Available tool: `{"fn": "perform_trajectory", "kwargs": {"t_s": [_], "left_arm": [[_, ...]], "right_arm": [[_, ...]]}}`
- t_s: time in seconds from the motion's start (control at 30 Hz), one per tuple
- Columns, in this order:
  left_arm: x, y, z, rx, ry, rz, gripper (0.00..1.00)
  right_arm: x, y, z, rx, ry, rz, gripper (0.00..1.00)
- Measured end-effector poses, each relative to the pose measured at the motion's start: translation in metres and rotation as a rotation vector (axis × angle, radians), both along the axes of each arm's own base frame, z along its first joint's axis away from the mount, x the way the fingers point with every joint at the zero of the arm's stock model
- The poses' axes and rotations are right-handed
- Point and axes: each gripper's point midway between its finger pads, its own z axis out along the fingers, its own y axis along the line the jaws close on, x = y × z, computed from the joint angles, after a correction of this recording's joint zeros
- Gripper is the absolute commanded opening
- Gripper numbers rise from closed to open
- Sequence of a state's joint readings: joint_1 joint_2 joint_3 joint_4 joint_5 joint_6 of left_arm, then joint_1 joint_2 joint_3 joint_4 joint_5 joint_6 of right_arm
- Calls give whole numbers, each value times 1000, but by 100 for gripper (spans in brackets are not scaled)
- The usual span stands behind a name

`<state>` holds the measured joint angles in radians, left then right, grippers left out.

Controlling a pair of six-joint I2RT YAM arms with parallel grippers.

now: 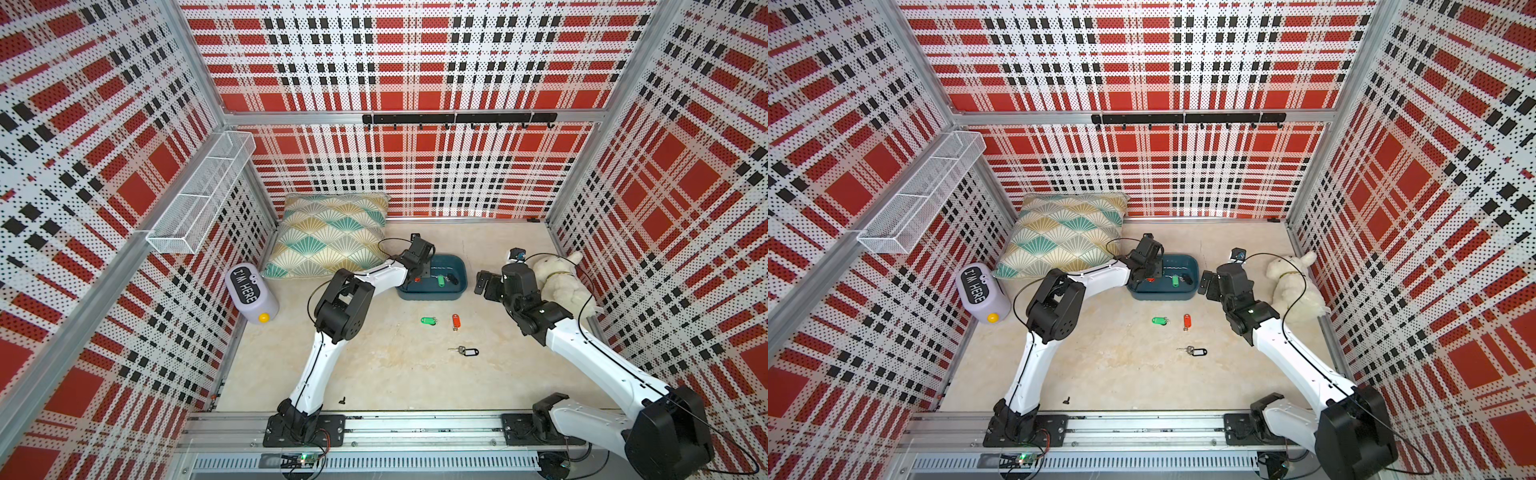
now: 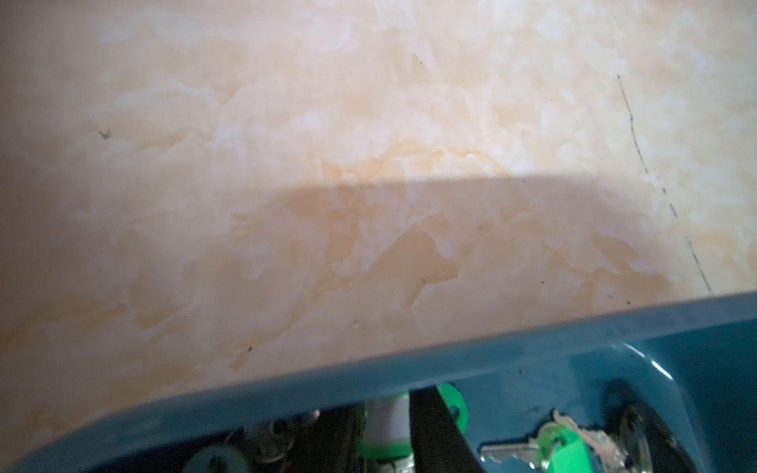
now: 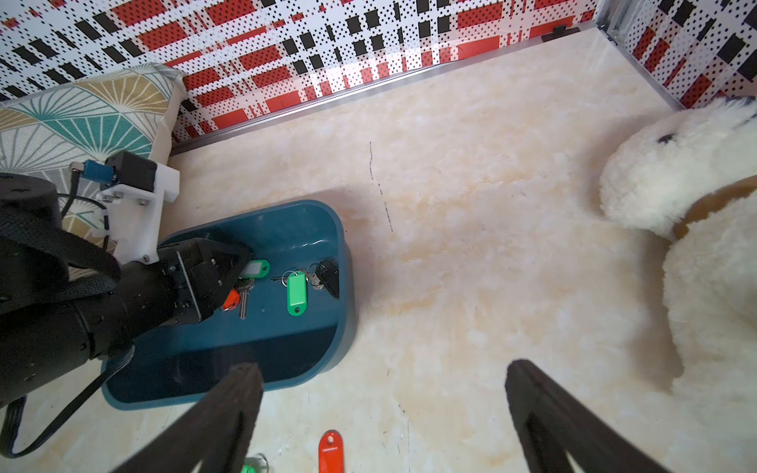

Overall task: Take the keys out of the storage box
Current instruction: Pick up the key from the storage box.

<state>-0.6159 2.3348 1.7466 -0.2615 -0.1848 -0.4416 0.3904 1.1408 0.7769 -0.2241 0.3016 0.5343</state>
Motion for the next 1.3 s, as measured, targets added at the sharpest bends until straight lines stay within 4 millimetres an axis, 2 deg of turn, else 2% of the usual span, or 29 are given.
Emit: {"fn": "perform_trajectory", "kwargs": {"t_s": [0.5,0.53,0.57,1.13,1.3], "left_arm": [[2,0,1,35,-1,0,13],[1,1,1,39,-2,-1,5],[1,1,0,45,-2,-2,3],[-3,0,1,80,-6,-6,0],[-5,-2,17,82,-31,-7,0]], "right_arm": [[1,-1,-1,8,-3,5,100],[1,0,-1,8,-2,6,100],[1,0,-2,8,0,7,100],[-2,0,-5,11,5,13,100],[-3,1,-4,18,-1,19,100]]}}
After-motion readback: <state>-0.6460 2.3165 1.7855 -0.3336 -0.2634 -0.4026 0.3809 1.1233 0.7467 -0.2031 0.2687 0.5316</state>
